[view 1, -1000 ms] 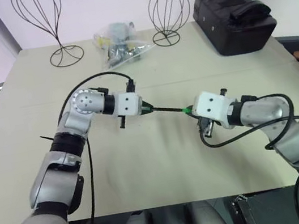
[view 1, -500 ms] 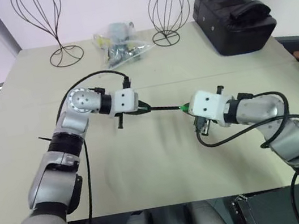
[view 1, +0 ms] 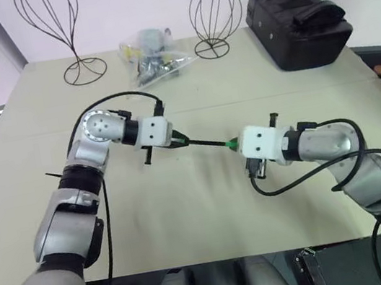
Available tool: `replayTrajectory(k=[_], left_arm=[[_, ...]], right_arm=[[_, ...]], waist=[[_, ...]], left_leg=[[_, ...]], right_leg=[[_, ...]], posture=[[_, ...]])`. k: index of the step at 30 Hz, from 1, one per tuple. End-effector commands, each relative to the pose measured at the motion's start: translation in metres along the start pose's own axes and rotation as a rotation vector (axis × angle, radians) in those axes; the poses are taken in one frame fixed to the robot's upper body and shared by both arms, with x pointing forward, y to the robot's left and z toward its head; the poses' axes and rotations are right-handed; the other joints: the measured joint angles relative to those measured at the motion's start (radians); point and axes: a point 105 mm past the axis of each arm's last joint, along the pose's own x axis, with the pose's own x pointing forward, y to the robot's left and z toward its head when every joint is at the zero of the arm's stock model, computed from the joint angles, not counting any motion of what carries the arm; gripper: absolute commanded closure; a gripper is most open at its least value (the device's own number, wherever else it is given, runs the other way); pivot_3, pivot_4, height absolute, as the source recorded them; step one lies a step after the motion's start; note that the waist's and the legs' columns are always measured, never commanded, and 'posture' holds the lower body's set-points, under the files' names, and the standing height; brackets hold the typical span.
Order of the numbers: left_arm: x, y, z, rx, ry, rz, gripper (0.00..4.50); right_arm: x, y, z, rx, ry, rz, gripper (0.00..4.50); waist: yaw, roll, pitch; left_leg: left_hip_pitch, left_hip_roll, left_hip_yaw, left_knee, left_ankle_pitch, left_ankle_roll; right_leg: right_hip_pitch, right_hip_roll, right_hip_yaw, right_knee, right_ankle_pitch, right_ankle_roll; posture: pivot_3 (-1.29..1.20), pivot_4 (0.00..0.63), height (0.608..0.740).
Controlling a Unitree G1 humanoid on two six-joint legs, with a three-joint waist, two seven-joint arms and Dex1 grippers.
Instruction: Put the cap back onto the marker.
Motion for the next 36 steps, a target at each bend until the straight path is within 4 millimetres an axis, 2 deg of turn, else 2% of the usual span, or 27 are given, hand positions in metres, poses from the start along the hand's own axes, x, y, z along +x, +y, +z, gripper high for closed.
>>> replayTrajectory(k=[1, 13, 23, 36], left_arm=[[0.008, 0.014, 0.025, 0.118, -0.066, -0.004, 4.50], [0.010, 0.014, 0.028, 0.122, -0.073, 0.021, 4.50], [0.012, 0.010, 0.028, 0.121, -0.078, 0.040, 4.50], [0.014, 0.015, 0.032, 0.157, -0.105, 0.037, 4.50]], right_arm=[[-0.001, -0.002, 0.021, -0.058, -0.072, -0.022, 4.46], [0.001, -0.009, 0.018, -0.011, -0.056, -0.064, 4.46], [0.001, -0.017, 0.024, 0.018, -0.072, -0.092, 4.46], [0.001, -0.008, 0.039, 0.018, -0.134, -0.014, 4.46]], waist=[[0.000, 0.000, 0.000], [0.001, 0.000, 0.000], [0.000, 0.000, 0.000], [0.000, 0.000, 0.000]], left_leg=[[0.000, 0.000, 0.000, 0.000, 0.000, 0.000], [0.000, 0.000, 0.000, 0.000, 0.000, 0.000], [0.000, 0.000, 0.000, 0.000, 0.000, 0.000], [0.000, 0.000, 0.000, 0.000, 0.000, 0.000]], right_leg=[[0.000, 0.000, 0.000, 0.000, 0.000, 0.000], [0.000, 0.000, 0.000, 0.000, 0.000, 0.000], [0.000, 0.000, 0.000, 0.000, 0.000, 0.000], [0.000, 0.000, 0.000, 0.000, 0.000, 0.000]], posture=[[0.00, 0.150, 0.740], [0.00, 0.150, 0.740], [0.00, 0.150, 0.740], [0.00, 0.150, 0.740]])
